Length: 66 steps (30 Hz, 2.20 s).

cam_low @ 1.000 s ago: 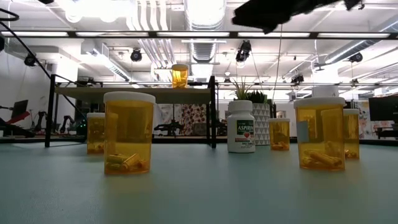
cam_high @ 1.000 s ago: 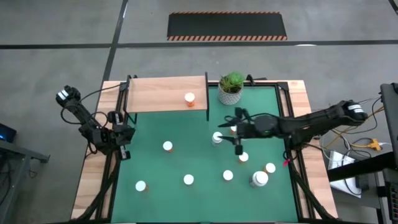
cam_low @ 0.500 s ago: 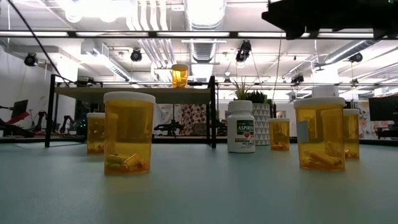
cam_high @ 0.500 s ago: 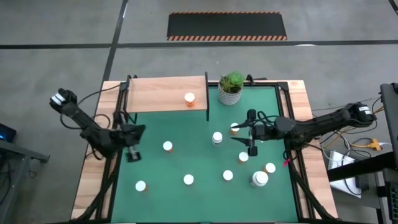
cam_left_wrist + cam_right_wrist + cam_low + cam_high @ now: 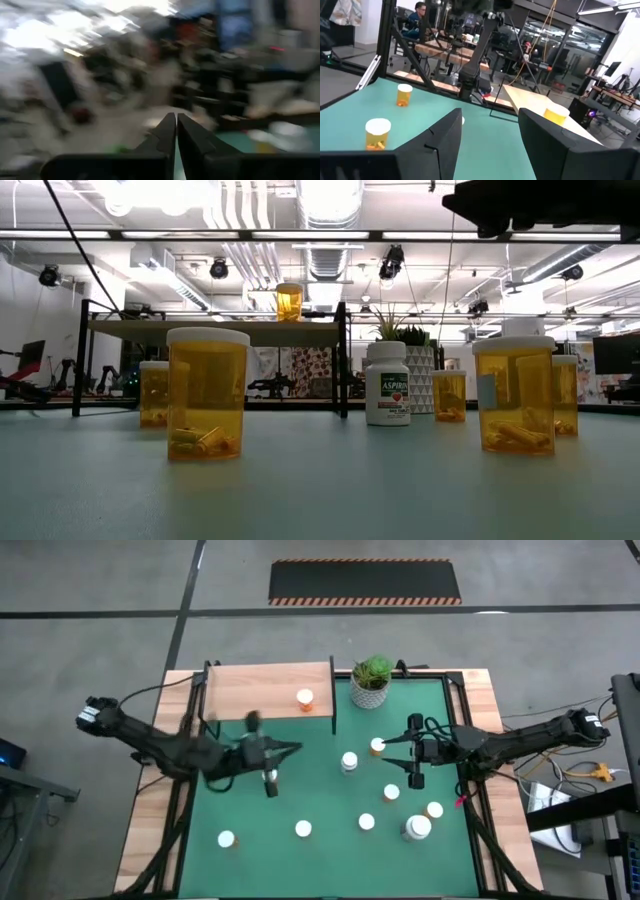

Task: Pick and place medicine bottles onto shelf by color
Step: Put the orange pill bottle on the shelf

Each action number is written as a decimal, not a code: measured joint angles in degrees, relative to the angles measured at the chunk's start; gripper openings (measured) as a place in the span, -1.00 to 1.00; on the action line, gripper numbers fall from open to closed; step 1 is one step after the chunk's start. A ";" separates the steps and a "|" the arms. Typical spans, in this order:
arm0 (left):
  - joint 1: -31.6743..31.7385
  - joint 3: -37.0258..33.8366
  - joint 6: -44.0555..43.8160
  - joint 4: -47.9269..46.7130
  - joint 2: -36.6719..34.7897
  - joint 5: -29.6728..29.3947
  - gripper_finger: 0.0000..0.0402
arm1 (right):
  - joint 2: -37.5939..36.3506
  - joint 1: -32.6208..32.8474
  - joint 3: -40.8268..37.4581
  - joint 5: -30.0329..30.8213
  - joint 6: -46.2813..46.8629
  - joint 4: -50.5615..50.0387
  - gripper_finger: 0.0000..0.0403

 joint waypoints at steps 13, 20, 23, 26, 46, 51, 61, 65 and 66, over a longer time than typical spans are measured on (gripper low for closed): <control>24.81 20.15 -18.67 -35.49 14.37 15.17 -1.00 | -1.26 0.00 -0.04 0.02 -0.46 -2.96 -0.07; 33.60 21.51 -18.47 -38.37 19.82 21.05 -1.00 | -1.24 0.00 -0.04 0.04 0.61 -4.31 -0.07; 35.03 21.35 -18.45 -39.60 19.79 21.13 -1.00 | -1.24 0.00 -0.04 0.08 0.61 -5.09 -0.07; 35.41 21.31 -18.42 -41.01 19.46 21.11 -1.00 | -1.18 0.00 -0.04 0.22 0.87 -5.51 -0.07; 36.02 18.51 -18.58 -43.76 19.40 15.75 -1.00 | -1.18 0.00 -0.04 0.24 1.69 -6.25 -0.07; 36.02 18.47 -18.51 -44.21 19.40 13.11 -1.00 | -1.18 0.00 -0.04 0.23 1.66 -6.25 -0.07; 35.98 18.49 -18.70 -50.50 19.22 4.77 -1.00 | -1.18 0.00 -0.04 0.22 1.66 -6.31 -0.07; 36.00 19.53 -21.48 -55.24 19.11 2.94 -1.00 | -1.18 0.00 -0.04 0.24 1.69 -6.36 -0.07; 36.02 19.80 -22.17 -56.49 19.04 2.83 -1.00 | -1.18 0.00 -0.04 0.24 1.69 -6.36 -0.07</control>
